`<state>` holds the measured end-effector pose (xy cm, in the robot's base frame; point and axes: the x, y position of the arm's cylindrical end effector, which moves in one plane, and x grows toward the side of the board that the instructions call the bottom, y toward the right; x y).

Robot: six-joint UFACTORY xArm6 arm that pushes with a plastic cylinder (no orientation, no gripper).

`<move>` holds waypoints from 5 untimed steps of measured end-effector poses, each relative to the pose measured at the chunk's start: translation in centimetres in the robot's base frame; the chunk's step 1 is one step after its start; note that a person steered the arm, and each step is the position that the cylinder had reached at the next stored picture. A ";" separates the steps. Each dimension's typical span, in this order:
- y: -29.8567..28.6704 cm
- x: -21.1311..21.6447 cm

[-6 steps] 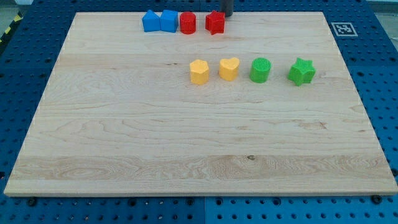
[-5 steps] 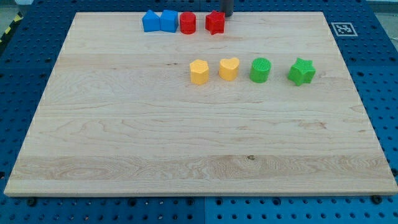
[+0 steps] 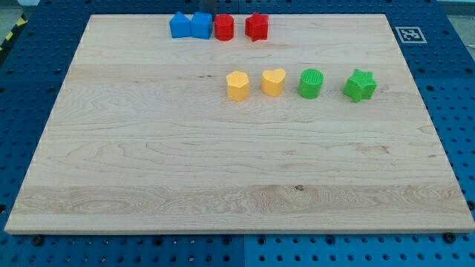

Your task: Push the blue cube to the bottom left of the red circle

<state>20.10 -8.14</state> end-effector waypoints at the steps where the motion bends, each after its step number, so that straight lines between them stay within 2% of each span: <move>1: -2.3 0.4; 4: 0.2 0.2; 5: 0.2 2.0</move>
